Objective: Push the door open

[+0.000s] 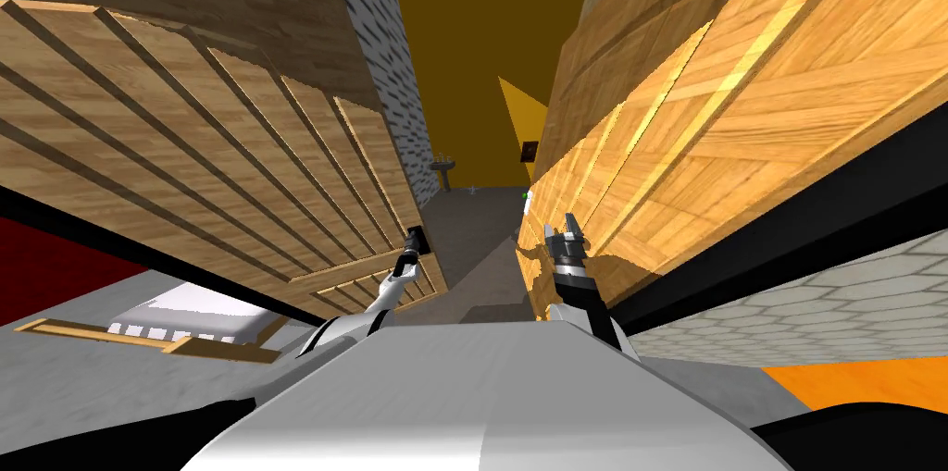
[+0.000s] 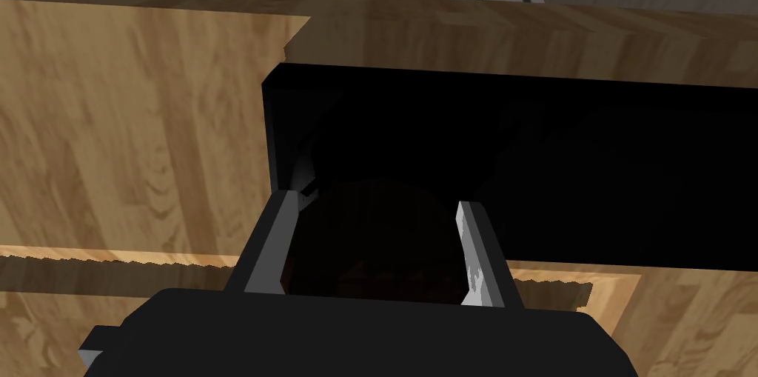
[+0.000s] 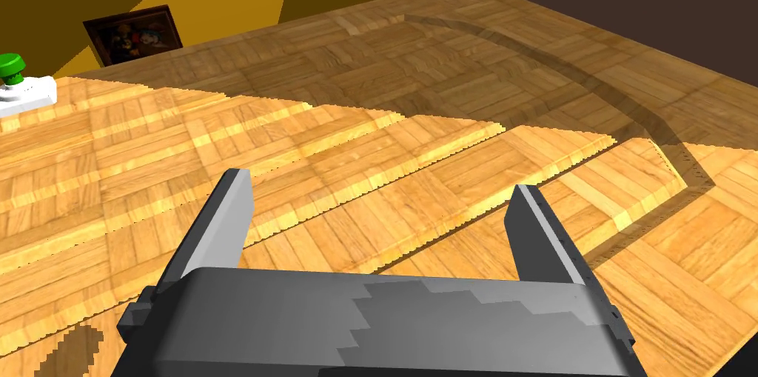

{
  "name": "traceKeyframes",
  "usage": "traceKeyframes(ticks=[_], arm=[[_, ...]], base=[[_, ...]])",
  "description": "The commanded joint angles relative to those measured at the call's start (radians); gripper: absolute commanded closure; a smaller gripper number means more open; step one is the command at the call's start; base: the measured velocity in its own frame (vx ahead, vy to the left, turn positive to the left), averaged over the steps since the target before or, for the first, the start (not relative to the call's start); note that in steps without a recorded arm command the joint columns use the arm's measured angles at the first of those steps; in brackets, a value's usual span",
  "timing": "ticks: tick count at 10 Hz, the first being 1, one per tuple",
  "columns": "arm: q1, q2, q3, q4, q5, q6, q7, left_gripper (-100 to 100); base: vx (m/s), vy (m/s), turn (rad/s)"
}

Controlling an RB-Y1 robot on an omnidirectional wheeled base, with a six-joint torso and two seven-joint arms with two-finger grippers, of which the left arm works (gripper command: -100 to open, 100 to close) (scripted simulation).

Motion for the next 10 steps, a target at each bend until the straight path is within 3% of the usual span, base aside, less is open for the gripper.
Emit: traceKeyframes(ticks=[1, 10], arm=[[0.012, 0.007, 0.018, -0.028, 0.006, 0.013, -0.010, 100], [0.024, 0.045, 0.097, -0.013, 0.036, 0.006, -0.036, 100]], base=[[0.144, -0.070, 0.055], [0.176, -0.079, 0.060]])
